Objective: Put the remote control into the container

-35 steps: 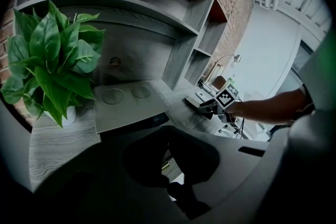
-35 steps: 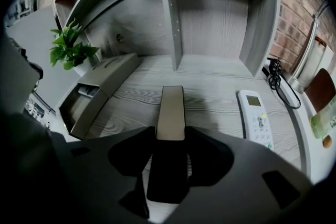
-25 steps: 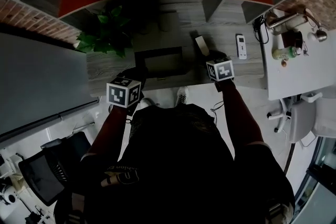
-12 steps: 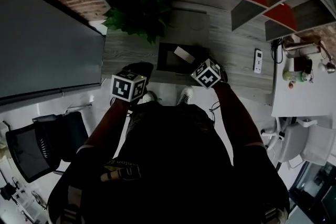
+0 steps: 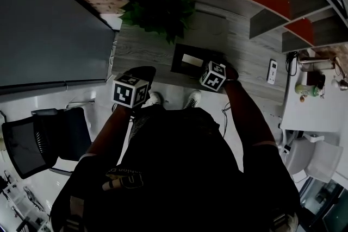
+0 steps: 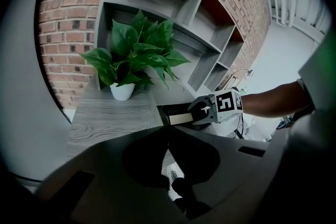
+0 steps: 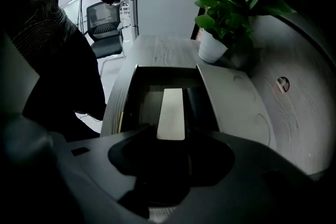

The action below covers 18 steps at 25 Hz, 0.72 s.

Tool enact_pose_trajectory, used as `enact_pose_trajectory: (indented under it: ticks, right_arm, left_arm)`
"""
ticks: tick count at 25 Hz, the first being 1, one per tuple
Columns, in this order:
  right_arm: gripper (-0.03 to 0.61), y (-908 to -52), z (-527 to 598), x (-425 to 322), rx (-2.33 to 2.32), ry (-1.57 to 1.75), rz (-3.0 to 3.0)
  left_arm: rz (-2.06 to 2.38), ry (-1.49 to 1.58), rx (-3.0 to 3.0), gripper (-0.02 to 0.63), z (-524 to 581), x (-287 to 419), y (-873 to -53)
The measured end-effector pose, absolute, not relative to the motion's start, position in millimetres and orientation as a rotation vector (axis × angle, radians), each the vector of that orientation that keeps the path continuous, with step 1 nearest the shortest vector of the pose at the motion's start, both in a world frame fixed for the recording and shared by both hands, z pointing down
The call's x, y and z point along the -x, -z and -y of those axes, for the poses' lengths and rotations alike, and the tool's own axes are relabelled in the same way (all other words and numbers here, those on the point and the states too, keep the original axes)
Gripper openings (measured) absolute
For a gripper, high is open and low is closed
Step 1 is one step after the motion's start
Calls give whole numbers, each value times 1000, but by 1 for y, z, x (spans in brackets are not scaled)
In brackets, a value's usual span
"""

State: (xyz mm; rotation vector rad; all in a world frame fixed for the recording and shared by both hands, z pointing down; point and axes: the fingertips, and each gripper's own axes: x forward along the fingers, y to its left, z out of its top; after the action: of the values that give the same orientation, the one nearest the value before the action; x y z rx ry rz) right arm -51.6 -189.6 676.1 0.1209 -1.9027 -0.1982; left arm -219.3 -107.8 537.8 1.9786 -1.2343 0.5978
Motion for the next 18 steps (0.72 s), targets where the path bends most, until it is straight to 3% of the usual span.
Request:
enact_pose_trajectory:
  ticks: [18]
  right_arm:
    - [193, -652, 197, 41, -321, 170, 1987]
  left_arm:
    - [1190, -593, -2013, 6, 120, 196, -540]
